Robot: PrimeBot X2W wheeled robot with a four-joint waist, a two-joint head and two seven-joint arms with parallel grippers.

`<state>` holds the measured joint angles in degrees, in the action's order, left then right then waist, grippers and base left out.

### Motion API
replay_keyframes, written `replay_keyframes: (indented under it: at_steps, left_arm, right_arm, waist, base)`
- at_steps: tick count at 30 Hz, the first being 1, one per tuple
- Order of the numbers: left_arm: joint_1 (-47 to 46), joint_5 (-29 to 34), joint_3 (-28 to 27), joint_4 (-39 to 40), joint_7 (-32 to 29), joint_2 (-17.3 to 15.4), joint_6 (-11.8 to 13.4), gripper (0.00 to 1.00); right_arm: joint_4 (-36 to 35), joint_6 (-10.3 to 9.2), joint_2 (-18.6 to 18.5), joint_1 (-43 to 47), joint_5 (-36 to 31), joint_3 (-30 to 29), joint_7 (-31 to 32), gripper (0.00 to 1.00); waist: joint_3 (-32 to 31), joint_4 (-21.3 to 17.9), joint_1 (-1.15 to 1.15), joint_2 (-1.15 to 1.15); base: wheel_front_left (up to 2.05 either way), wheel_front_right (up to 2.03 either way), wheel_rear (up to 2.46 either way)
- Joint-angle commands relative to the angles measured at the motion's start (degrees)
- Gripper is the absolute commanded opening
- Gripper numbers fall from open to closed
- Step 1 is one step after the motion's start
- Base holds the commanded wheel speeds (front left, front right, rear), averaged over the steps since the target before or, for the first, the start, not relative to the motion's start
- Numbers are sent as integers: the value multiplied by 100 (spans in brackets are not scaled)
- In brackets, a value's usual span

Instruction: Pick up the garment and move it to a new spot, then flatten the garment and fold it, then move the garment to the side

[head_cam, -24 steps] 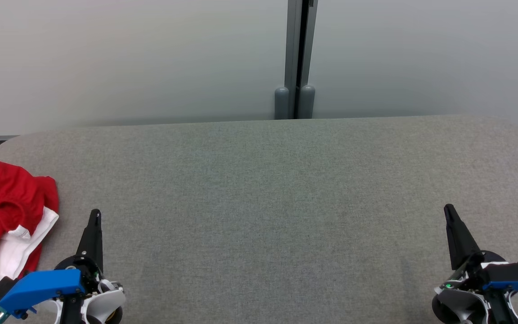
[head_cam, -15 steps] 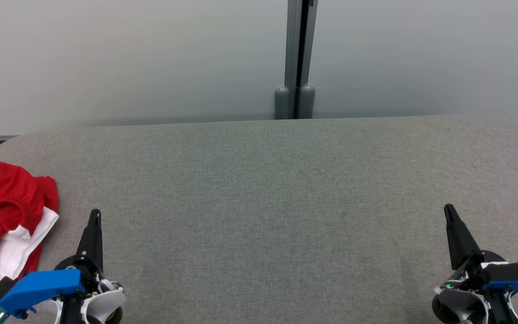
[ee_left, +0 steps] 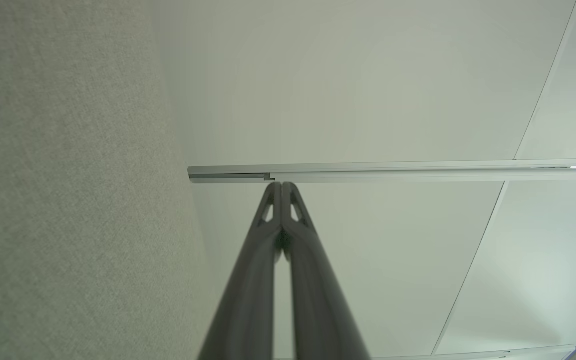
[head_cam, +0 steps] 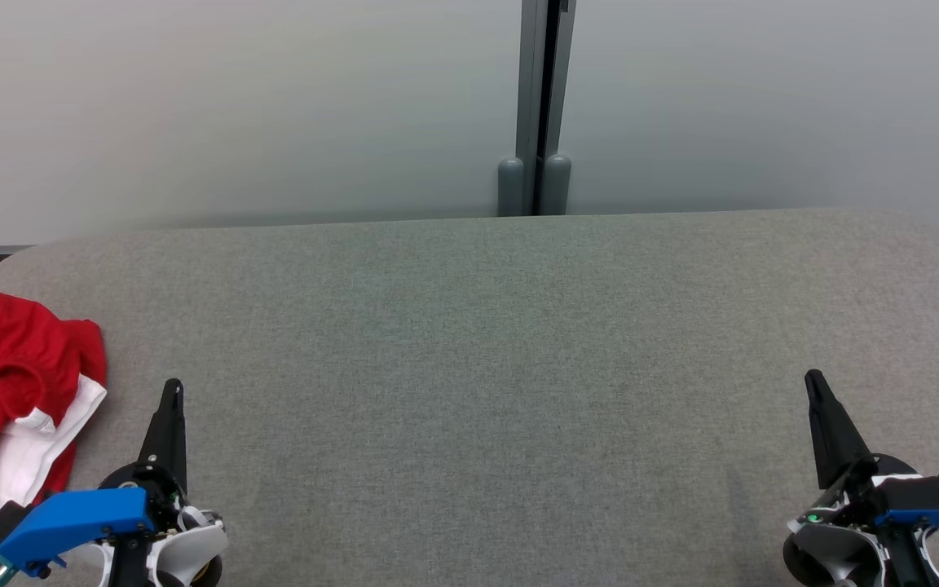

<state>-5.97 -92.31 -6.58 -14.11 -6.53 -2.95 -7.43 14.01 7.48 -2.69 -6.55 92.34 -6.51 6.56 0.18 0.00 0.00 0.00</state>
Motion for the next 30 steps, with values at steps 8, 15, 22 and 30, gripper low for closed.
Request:
replay_keyframes:
  at_steps: [8,15,22,30]
  left_arm:
    - [-51,-21,-6,33,-19,15,-24,0]
    - [152,9,6,-156,19,13,1,100]
    - [70,310,66,-212,200,4,0,100]
    - [-26,1230,102,-267,420,7,-1,100]
  right_arm:
    - [-17,2,-37,68,17,-12,12,0]
    - [162,-9,39,50,-7,17,-6,100]
    - [138,-8,-46,-14,-193,151,-174,100]
    - [198,-6,-186,-156,-781,372,-414,100]
  waist:
    - [0,0,0,0]
    - [2,0,0,0]
    - [13,4,0,0]
    - [33,8,0,0]
  base:
    - [0,0,0]
    - [0,0,0]
    - [0,0,0]
    - [0,0,0]
